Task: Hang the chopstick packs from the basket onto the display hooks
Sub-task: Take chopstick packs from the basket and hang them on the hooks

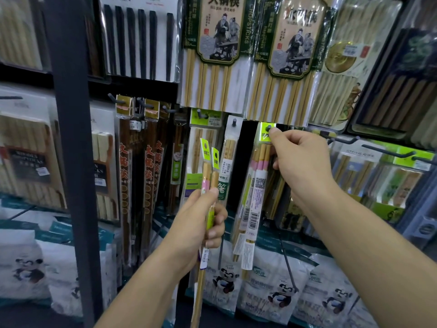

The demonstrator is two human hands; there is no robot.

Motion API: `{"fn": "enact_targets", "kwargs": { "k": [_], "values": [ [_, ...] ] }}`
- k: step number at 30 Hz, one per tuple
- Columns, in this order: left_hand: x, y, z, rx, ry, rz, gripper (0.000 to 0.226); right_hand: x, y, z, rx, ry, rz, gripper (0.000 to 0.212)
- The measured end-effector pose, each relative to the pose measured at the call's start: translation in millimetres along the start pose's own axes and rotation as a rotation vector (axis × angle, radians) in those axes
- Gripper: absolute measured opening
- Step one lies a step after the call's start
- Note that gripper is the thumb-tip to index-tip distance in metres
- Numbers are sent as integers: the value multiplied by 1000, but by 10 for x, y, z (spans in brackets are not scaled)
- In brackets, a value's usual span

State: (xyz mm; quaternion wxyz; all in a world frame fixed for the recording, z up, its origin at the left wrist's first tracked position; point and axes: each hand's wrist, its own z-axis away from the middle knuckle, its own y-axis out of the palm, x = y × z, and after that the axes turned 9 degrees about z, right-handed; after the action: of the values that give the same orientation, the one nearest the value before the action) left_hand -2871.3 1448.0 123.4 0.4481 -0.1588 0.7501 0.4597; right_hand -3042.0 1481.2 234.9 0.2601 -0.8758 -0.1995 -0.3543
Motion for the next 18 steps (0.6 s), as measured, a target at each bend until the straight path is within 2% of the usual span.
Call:
{"fn": "enact_targets", "kwargs": {
  "k": [4, 8, 11, 15, 18],
  "values": [
    [20, 31, 16, -22, 57, 31, 12, -59, -8, 52, 21, -9, 41, 48],
    [7, 46, 29, -41, 118, 24, 12, -131, -10, 142, 19, 16, 73, 39],
    [3, 52, 34, -22, 139, 32, 11, -170, -15, 255, 14, 41, 73, 44],
    [14, 92, 49, 16, 131, 20, 10, -146, 19, 461, 149, -8, -7, 42],
    [28, 134, 68, 52, 133, -16, 8, -74, 65, 546, 251, -56, -3, 25]
  ]
}}
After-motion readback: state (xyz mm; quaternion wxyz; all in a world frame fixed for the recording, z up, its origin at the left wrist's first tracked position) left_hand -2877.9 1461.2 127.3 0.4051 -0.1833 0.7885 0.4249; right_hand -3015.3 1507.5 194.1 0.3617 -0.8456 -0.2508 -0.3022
